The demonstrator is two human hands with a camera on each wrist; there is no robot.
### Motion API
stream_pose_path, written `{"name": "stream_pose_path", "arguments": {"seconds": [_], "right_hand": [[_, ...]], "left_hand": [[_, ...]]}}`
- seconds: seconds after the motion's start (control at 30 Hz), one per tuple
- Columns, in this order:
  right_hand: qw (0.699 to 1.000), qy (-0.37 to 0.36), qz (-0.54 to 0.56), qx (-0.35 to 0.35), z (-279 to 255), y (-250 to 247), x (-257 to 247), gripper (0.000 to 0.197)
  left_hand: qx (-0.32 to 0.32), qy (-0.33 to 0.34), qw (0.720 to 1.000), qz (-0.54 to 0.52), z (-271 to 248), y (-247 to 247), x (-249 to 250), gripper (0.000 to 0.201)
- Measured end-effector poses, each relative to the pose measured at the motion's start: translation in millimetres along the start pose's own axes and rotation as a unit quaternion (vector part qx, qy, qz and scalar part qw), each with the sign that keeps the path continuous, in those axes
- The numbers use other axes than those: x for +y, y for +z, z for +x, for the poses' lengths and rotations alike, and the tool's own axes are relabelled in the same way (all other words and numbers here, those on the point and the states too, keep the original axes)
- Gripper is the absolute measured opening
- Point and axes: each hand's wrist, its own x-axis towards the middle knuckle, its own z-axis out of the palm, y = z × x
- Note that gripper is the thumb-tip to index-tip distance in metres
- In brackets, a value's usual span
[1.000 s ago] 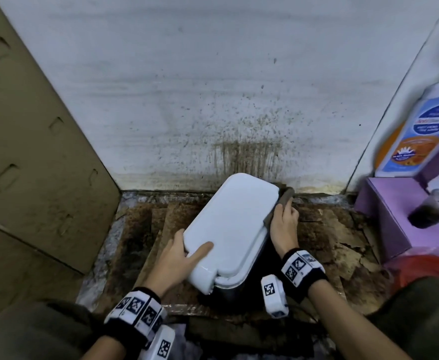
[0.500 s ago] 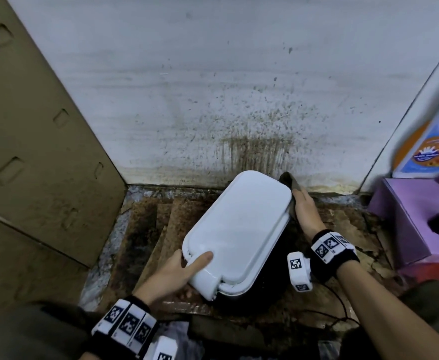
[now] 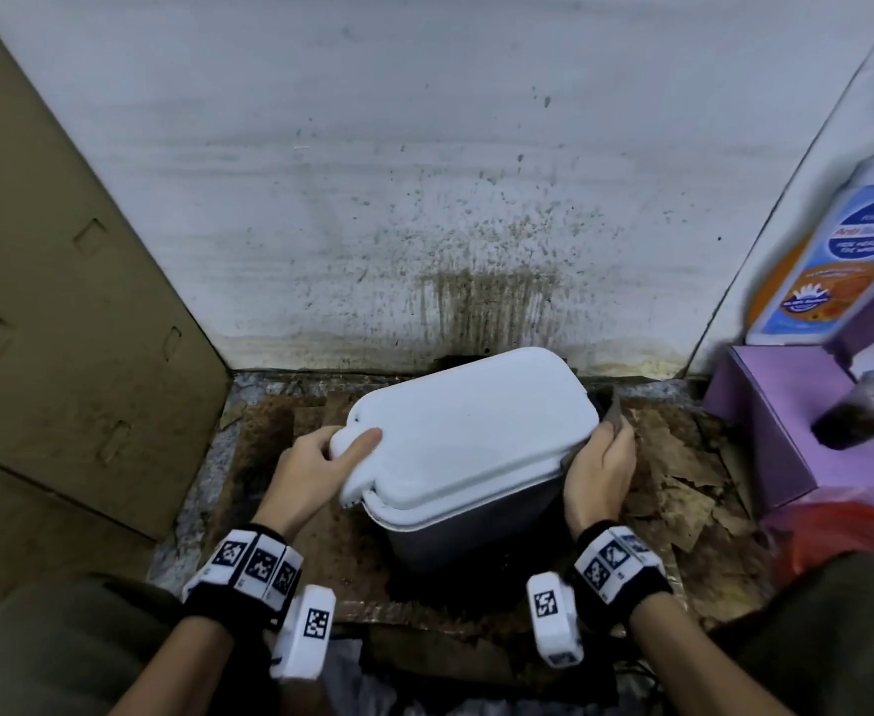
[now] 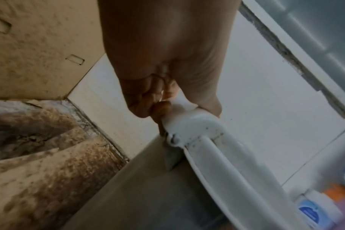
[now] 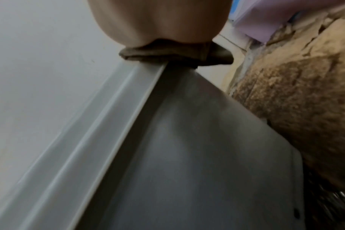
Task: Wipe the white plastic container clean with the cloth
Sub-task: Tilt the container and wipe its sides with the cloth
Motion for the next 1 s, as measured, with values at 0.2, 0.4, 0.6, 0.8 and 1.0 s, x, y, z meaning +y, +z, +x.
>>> {"name": "stream_pose_path", "arguments": {"seconds": [0.2,0.4,0.6,0.8,1.0], "right_hand": [[0.999,-0.029,0.005,0.023,-28,-1,10,0.04],[0.998,0.034,0.024,-0.041,-15,1,3,0.043],[0.987,0.08,0.061,-0.128,3,-6,-21,0.043],[0.976,0.074,0.015,-0.204,34,-4,-32,0.042],[0.976,0.04,-0.05,-0.207,43,-5,-31,0.027]], "left_hand": [[0.014,-0.02,0.999,0.037,9,6,-5,0.064],[0.044,-0.061,0.992,0.098,4,15,-8,0.089],[0.049,-0.089,0.992,0.076,2,23,-9,0.087],[0.058,-0.082,0.994,0.051,2,23,-9,0.079],[0.039,-0.062,0.997,0.041,2,19,-11,0.082]]}}
